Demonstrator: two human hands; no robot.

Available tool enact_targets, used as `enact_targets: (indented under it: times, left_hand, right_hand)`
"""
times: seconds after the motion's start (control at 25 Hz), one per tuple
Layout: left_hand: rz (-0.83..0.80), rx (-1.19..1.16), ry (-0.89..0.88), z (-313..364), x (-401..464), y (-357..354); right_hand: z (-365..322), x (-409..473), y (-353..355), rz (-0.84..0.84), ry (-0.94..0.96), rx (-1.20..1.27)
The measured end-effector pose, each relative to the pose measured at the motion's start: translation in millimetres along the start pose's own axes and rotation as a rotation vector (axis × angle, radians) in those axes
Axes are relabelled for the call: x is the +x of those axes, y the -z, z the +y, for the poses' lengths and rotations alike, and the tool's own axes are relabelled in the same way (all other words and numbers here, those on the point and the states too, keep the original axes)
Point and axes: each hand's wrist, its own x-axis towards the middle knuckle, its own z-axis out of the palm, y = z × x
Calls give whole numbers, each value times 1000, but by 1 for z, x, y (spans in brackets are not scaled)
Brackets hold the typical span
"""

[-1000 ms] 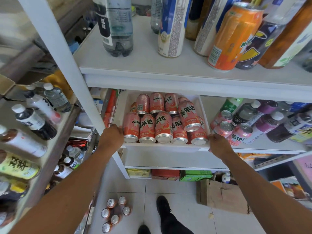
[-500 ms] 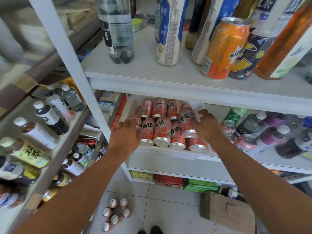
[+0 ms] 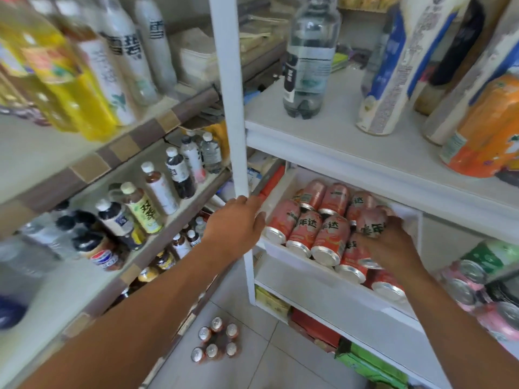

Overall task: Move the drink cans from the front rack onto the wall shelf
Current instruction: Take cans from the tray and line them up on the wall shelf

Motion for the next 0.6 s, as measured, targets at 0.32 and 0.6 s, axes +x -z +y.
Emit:
enact_targets:
  times: [0.32,0.6]
  left_hand:
    - [-315,-782,37,-42,-54,39]
    - [176,-1022,210,-142,-121,125]
  right_hand:
    - [-115,-94,-70,-252,414,377]
    - [-274,-168,-141,-555,733,591]
